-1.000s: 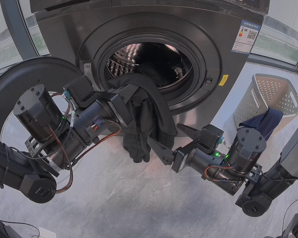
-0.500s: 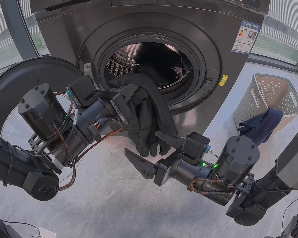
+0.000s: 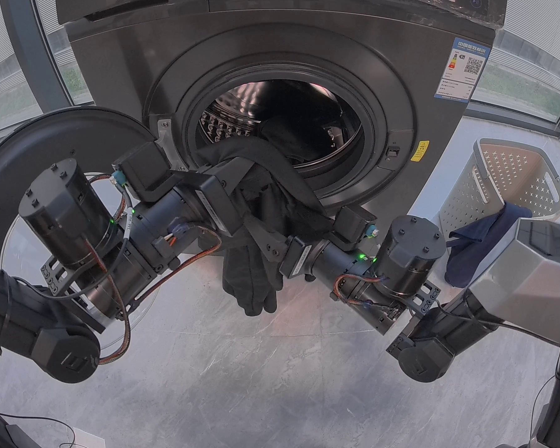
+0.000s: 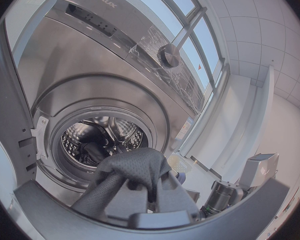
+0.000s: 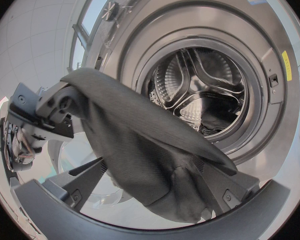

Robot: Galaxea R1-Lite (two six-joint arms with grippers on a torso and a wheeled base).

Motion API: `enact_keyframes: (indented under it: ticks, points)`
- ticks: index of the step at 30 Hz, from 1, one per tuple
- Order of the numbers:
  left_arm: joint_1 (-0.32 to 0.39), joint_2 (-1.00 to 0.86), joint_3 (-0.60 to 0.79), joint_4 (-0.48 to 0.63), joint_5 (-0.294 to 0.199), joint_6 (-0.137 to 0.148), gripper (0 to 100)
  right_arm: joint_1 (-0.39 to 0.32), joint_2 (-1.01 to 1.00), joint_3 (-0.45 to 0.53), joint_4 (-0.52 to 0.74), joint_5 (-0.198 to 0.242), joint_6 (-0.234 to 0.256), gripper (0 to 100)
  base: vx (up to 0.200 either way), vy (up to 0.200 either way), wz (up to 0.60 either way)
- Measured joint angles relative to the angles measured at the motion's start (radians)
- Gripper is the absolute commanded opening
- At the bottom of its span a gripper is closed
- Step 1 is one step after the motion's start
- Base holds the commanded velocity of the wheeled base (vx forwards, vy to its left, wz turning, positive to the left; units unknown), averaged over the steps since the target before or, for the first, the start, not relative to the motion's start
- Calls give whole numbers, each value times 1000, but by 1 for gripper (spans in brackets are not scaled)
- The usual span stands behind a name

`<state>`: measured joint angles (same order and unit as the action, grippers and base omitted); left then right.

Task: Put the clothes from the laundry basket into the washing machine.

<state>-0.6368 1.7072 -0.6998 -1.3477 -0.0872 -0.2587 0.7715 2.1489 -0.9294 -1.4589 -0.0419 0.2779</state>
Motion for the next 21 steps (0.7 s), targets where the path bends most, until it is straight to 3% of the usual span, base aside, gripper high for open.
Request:
enact_keyframes:
  ticks: [17, 18, 21]
  points:
    - [-6, -27, 10, 1, 0, 0, 0, -66, 61, -43, 1, -40, 5, 100, 0, 0, 0]
    - [-5, -27, 10, 1, 0, 0, 0, -67, 65, -45, -3, -41, 4, 0, 0, 0, 0]
    - [-2, -27, 10, 1, 0, 0, 0, -69, 72, -43, -8, -41, -2, 0, 0, 0, 0]
